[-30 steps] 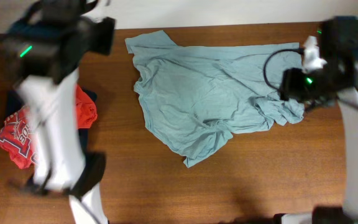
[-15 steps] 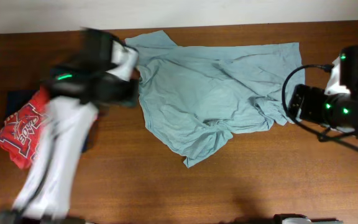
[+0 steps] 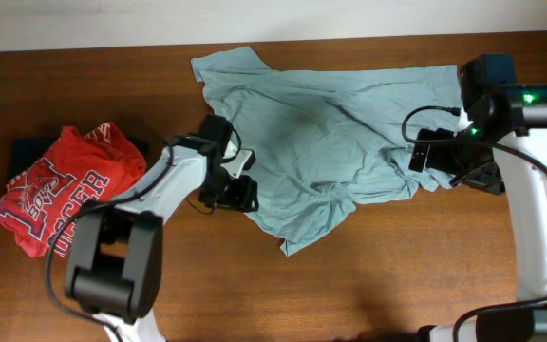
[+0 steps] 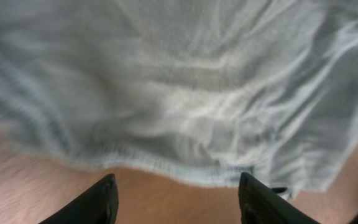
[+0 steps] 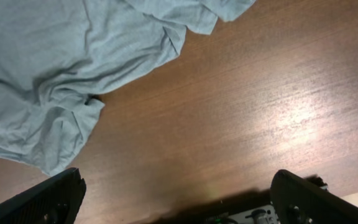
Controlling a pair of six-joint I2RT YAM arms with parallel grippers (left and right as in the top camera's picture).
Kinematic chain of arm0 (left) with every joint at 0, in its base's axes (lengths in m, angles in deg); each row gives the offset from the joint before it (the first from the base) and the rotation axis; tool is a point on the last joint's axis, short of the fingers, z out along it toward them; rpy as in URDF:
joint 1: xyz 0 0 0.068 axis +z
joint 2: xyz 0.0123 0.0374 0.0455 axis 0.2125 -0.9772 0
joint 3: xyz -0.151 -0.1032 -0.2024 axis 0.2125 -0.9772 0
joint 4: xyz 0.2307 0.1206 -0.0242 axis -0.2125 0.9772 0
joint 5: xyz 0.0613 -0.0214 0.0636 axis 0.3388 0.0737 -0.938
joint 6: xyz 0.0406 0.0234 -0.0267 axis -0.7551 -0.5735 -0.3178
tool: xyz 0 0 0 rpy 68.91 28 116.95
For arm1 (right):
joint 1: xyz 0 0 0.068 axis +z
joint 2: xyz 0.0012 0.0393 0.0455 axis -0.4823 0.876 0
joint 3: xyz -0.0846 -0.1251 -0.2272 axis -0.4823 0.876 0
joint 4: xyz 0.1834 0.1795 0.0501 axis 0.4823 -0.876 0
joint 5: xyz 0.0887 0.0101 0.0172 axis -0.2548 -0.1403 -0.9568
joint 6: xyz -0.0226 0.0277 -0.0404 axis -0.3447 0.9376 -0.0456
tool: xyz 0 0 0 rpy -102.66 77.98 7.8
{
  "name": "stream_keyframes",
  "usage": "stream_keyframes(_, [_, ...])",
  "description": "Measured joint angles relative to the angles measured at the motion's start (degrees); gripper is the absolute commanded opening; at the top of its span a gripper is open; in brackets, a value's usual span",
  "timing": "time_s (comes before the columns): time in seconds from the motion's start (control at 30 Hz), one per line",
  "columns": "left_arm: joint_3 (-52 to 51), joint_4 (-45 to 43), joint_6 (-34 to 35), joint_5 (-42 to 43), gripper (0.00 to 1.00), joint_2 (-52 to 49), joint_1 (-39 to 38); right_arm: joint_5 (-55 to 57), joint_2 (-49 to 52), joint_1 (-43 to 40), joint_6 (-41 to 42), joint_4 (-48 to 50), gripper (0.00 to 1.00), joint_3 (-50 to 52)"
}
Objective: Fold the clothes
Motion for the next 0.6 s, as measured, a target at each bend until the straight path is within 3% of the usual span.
stream_keyframes(0.23, [0.5,0.0,0.2,1.5,0.59,-2.8,-0.9,0.0,0.0,0.0,0.0,0.2,1.0,0.0])
stream_keyframes(0.37, [0.7,0.0,0.7,1.0,0.25,-3.3,-0.9,0.0,0.0,0.0,0.0,0.3,1.0,0.0])
stream_keyframes(0.47, [0.8,1.0,1.9,-0.2,0.05,-4.0,-0.9,0.0,0.0,0.0,0.0,0.7,0.99,0.0])
stream_keyframes(0.5, [0.8,1.3,2.6,-1.0,0.01,-4.0,-0.9,0.0,0.0,0.0,0.0,0.7,0.99,0.0])
stream_keyframes(0.6, [0.9,2.3,4.5,-2.8,0.01,-4.1,-0.9,-0.1,0.0,0.0,0.0,0.7,0.98,0.0])
